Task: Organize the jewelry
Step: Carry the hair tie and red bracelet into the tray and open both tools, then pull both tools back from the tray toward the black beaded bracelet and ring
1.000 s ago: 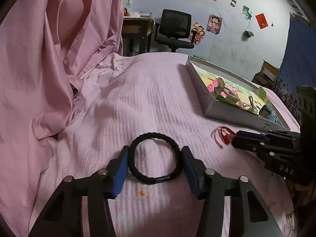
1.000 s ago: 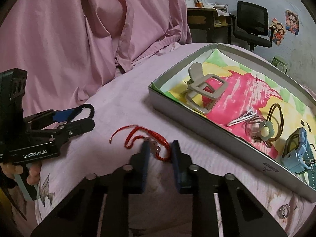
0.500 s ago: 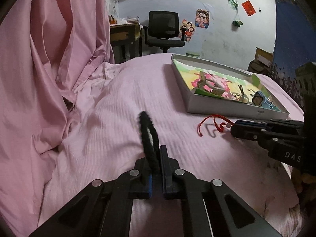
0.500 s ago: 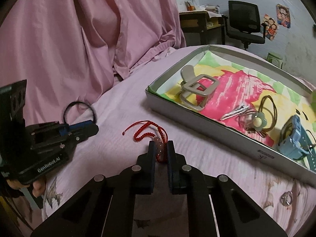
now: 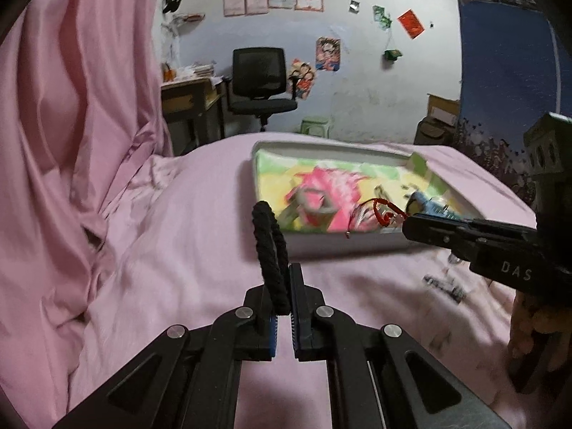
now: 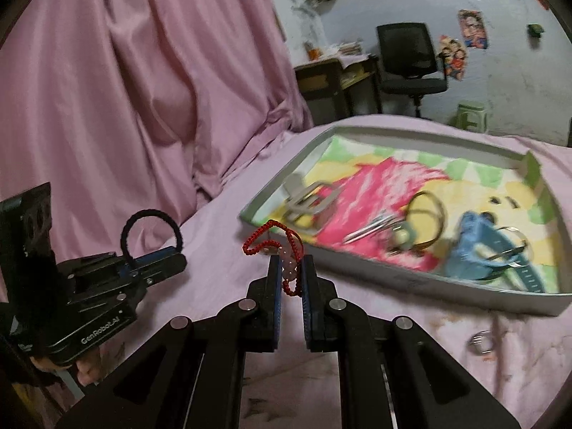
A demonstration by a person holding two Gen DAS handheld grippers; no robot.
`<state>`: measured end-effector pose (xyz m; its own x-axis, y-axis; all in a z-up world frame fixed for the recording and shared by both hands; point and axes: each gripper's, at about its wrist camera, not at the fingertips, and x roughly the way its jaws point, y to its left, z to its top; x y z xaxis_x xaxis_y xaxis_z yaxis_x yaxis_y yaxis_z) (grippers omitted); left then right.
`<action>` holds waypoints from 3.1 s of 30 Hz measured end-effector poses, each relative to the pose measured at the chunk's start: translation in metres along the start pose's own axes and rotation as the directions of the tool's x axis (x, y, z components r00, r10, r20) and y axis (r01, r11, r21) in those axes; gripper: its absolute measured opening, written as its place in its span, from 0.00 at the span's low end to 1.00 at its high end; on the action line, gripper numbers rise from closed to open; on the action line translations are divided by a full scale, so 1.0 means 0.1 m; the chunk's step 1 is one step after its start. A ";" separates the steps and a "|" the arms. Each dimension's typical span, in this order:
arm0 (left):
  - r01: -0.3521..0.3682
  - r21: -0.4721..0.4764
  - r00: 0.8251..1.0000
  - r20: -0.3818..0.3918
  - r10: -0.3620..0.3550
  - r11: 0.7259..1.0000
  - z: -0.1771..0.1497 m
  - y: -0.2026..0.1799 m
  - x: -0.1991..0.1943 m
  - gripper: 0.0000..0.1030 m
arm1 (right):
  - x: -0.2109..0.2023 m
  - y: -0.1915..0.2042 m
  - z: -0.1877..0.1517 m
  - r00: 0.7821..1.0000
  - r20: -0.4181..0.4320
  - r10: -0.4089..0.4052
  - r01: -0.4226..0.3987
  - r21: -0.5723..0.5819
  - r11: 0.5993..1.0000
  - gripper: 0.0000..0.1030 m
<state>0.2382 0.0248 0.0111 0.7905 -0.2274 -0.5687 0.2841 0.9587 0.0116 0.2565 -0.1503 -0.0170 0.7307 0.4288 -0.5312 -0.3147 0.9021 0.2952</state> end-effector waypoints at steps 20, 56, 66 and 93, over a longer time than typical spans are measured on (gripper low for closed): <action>0.148 0.082 0.987 -0.070 -0.142 0.986 0.44 -0.76 0.67 0.06 | -0.27 -0.83 0.19 0.960 0.055 -0.276 0.270 0.089 0.959 0.09; 0.087 -0.014 0.996 0.025 -0.086 0.996 0.43 -0.78 0.43 0.77 | -0.55 -0.97 0.03 0.934 0.098 -0.344 0.329 0.138 0.934 0.37; 0.070 -0.077 0.989 0.133 -0.059 0.995 0.24 -0.80 0.01 0.94 | -1.17 -0.79 -0.14 0.877 0.296 -0.377 0.353 0.135 0.926 0.76; 0.137 -0.132 0.988 -0.052 -0.145 0.982 -0.11 -0.90 0.11 0.98 | -1.32 -0.95 -0.45 0.916 0.172 -0.363 0.360 0.048 0.932 0.99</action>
<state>0.2150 -0.0625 -0.0051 0.7115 -0.3544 -0.6067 0.3156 0.9327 -0.1748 0.1626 -0.2902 -0.0106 0.8877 0.0568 -0.4568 -0.0009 0.9925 0.1218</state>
